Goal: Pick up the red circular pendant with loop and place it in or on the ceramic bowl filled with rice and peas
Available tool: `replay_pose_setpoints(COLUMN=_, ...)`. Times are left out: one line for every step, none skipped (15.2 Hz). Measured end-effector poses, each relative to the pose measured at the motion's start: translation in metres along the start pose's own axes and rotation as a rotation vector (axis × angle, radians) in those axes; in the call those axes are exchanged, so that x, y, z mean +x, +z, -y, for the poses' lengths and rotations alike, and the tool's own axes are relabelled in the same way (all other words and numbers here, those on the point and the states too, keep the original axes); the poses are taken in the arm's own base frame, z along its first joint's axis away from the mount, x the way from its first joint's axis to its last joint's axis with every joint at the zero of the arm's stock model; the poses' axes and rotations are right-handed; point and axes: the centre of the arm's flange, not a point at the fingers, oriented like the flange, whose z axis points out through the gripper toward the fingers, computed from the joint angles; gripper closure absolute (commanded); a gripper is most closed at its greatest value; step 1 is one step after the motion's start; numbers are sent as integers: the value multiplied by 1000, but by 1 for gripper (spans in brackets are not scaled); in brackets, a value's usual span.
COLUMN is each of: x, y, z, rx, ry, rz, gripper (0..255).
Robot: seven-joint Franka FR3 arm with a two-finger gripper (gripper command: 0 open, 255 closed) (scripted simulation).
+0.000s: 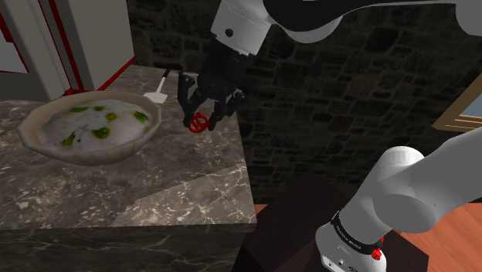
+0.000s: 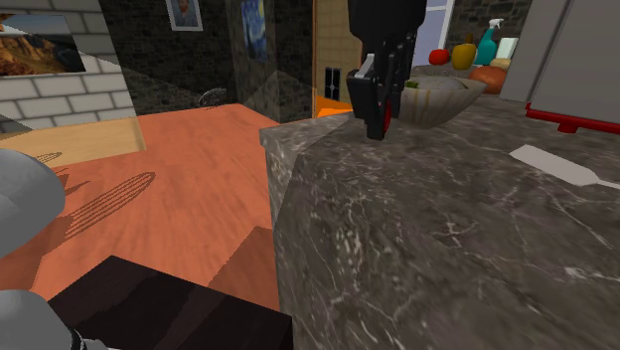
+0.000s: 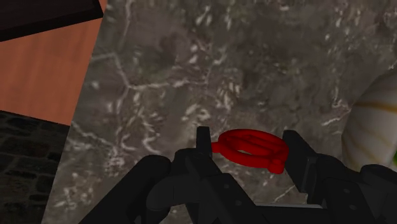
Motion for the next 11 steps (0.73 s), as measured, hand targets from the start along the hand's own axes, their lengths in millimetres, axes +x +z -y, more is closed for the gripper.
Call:
replay_pose_setpoints(x=1, y=-5, z=2, rx=0, ry=0, rz=0, gripper=255)
replay_pose_setpoints(x=1, y=-9, z=3, rx=0, ry=0, rz=0, gripper=255)
replay_pose_setpoints(x=1, y=-13, z=5, rx=0, ry=0, rz=0, gripper=255)
replay_pose_setpoints(x=1, y=-19, z=7, rx=0, ry=0, rz=0, gripper=255)
replay_pose_setpoints(x=2, y=-25, z=7, rx=0, ry=0, rz=0, gripper=255)
replay_pose_setpoints(x=1, y=-30, z=9, rx=0, ry=0, rz=0, gripper=255)
replay_pose_setpoints(x=1, y=-34, z=11, rx=0, ry=0, rz=0, gripper=255)
replay_pose_setpoints(x=0, y=-39, z=13, rx=0, ry=0, rz=0, gripper=255)
replay_pose_setpoints(x=1, y=-44, z=15, rx=0, ry=0, rz=0, gripper=255)
replay_pose_setpoints(x=1, y=-48, z=17, rx=0, ry=0, rz=0, gripper=255)
replay_pose_setpoints(x=0, y=-53, z=18, rx=0, ry=0, rz=0, gripper=255)
